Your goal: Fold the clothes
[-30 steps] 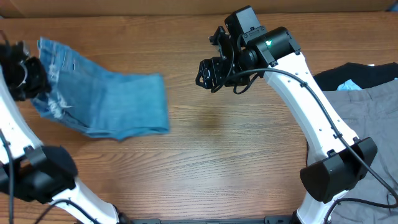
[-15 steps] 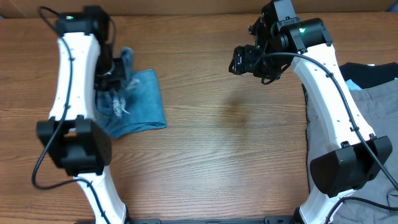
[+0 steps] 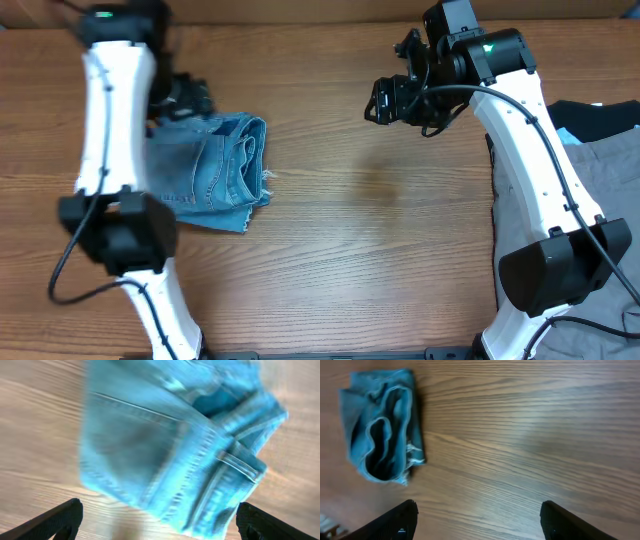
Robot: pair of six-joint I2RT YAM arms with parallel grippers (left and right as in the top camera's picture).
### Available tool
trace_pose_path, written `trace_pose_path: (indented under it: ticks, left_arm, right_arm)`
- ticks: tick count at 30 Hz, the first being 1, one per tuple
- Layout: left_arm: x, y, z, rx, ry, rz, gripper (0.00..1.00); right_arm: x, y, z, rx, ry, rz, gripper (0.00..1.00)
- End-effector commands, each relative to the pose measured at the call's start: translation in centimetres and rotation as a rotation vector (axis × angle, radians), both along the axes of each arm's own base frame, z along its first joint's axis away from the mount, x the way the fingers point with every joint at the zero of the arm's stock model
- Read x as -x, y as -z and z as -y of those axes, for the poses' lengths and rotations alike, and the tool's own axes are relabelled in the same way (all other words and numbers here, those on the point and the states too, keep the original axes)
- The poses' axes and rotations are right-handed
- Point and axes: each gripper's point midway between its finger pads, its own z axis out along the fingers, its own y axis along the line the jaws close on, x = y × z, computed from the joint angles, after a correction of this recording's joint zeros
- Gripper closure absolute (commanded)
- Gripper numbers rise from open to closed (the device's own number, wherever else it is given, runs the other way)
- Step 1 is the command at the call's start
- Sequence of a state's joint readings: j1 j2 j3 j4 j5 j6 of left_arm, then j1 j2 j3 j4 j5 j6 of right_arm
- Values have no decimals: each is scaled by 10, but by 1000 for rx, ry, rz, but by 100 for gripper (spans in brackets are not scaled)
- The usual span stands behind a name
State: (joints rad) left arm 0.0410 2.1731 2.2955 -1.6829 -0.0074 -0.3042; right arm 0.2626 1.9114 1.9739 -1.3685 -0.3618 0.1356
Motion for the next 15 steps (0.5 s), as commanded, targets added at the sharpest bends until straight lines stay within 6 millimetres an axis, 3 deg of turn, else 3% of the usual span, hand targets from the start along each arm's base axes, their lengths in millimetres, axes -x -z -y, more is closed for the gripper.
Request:
trace_pose_path:
  ticks: [1, 4, 6, 9, 15]
  left_arm:
    - [10, -51, -59, 10, -93, 146, 0]
    - [16, -44, -76, 83, -86, 139, 6]
    - [18, -34, -80, 166, -50, 128, 27]
    - [19, -12, -69, 307, 44, 111, 43]
    - [40, 51, -48, 418, 117, -13, 58]
  right_arm:
    - [21, -39, -51, -218, -220, 83, 19]
    - [29, -43, -87, -239, -308, 130, 19]
    - [38, -37, -118, -228, -371, 168, 18]
    - [43, -6, -148, -150, -339, 170, 18]
    - [77, 66, -202, -135, -413, 64, 24]
